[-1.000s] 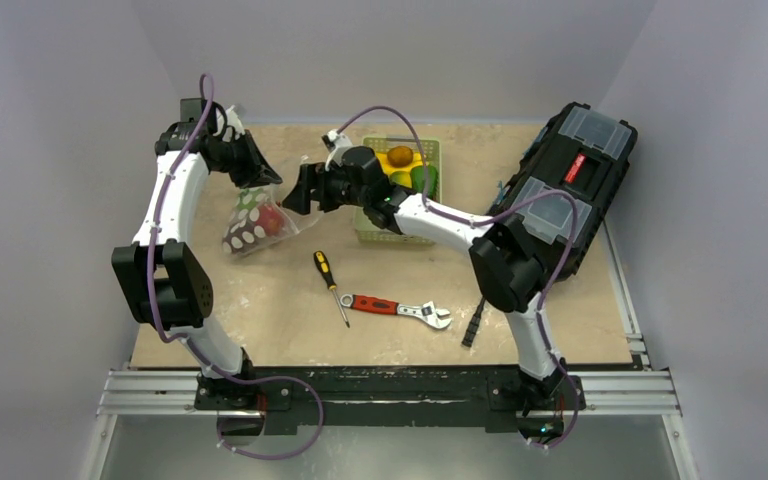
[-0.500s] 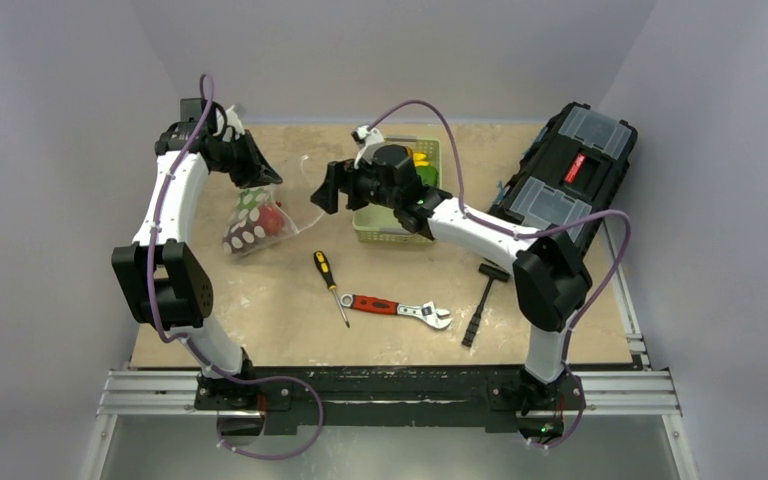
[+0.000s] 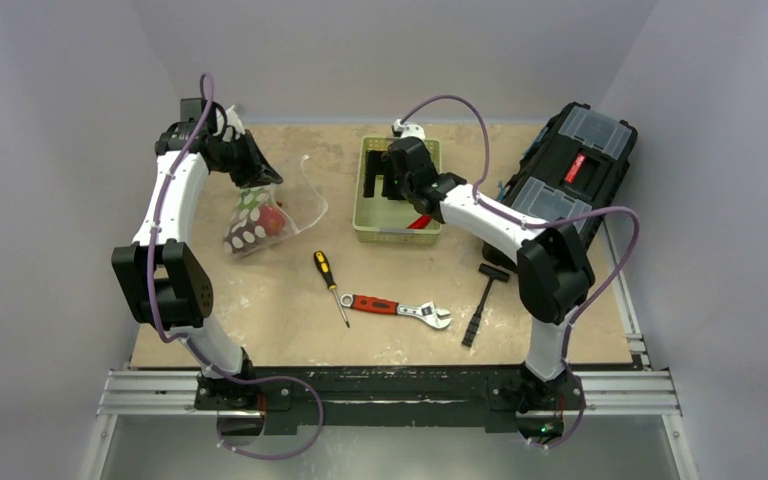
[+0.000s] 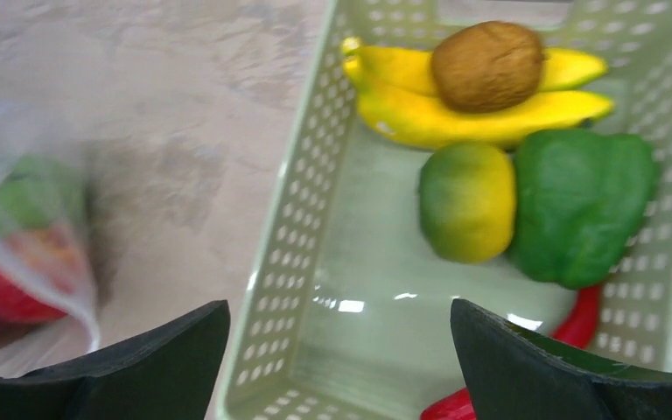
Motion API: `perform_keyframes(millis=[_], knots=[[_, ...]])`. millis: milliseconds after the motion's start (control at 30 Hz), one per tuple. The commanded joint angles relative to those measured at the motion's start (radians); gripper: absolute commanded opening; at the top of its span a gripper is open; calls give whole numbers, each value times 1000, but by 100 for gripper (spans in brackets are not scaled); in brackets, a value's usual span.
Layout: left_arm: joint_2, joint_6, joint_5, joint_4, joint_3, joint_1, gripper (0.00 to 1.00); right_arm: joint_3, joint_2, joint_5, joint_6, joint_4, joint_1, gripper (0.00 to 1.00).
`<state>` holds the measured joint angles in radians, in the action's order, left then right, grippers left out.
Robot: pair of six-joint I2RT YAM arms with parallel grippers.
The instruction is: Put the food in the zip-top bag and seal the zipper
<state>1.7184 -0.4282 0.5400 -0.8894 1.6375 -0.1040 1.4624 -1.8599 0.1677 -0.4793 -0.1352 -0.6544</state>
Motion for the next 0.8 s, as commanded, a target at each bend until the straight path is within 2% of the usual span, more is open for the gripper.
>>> perform_keyframes(millis=[0,233,367,767], knots=[[-35,-10,30,30,-5,-8,0,147,-61,300,18,-200,-3,99],[-36,-10,29,31,-5,-8,0,300,-178,524,100,-302,-20,97],[-35,-11,30,31,-6,-7,0,349,-233,635,176,-291,-52,96],[-34,-11,31,31,-7,-8,0,485,-418,789,343,-212,-112,92]])
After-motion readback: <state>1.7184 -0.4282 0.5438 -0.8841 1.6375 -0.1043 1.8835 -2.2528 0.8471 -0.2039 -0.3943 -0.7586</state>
